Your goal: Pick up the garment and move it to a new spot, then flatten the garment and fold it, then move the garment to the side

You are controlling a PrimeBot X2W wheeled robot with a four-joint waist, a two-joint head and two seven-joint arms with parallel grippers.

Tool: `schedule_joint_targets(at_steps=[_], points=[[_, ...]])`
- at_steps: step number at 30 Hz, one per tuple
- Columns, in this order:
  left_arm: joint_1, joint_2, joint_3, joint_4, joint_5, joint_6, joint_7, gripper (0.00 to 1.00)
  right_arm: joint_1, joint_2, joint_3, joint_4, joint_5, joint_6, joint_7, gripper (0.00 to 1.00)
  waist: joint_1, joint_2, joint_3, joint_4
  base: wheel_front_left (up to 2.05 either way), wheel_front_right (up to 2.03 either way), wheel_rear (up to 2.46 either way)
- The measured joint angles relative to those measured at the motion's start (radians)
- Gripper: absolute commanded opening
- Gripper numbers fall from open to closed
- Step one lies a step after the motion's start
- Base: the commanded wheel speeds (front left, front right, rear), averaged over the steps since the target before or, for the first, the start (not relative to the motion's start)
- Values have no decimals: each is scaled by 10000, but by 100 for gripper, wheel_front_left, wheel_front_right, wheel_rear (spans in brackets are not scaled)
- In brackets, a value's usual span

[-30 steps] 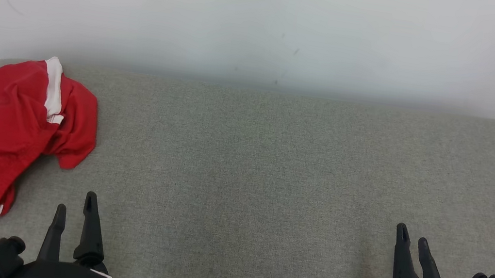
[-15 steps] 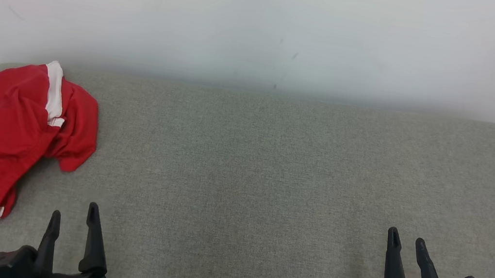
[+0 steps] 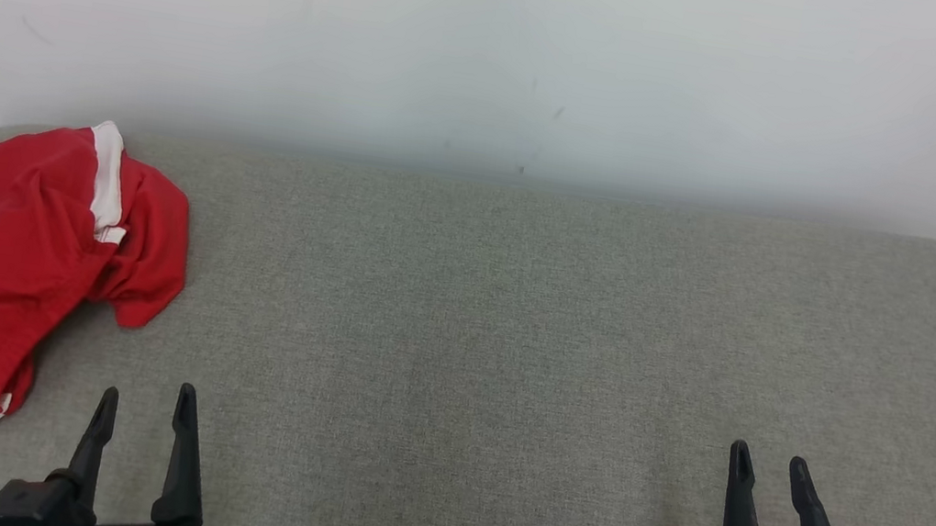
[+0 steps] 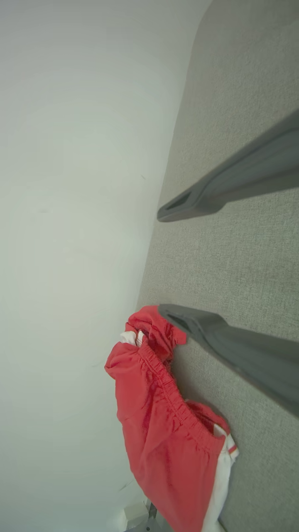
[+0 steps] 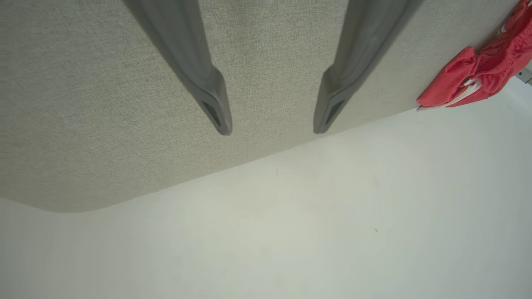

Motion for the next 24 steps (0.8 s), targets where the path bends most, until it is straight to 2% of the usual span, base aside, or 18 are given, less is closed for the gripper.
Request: schedule_joint_targets(at_steps=[11,24], points=[[260,-10,188,-165,1005,-81,-109,100,240,4,31,-286,-903,0,-345,100,0,0,1,-11,0,0,0],[398,-27,451,362,2180,-81,-249,100,607,10,-82,-462,-1960,0,-748,100,0,0,-46,67,0,0,0]])
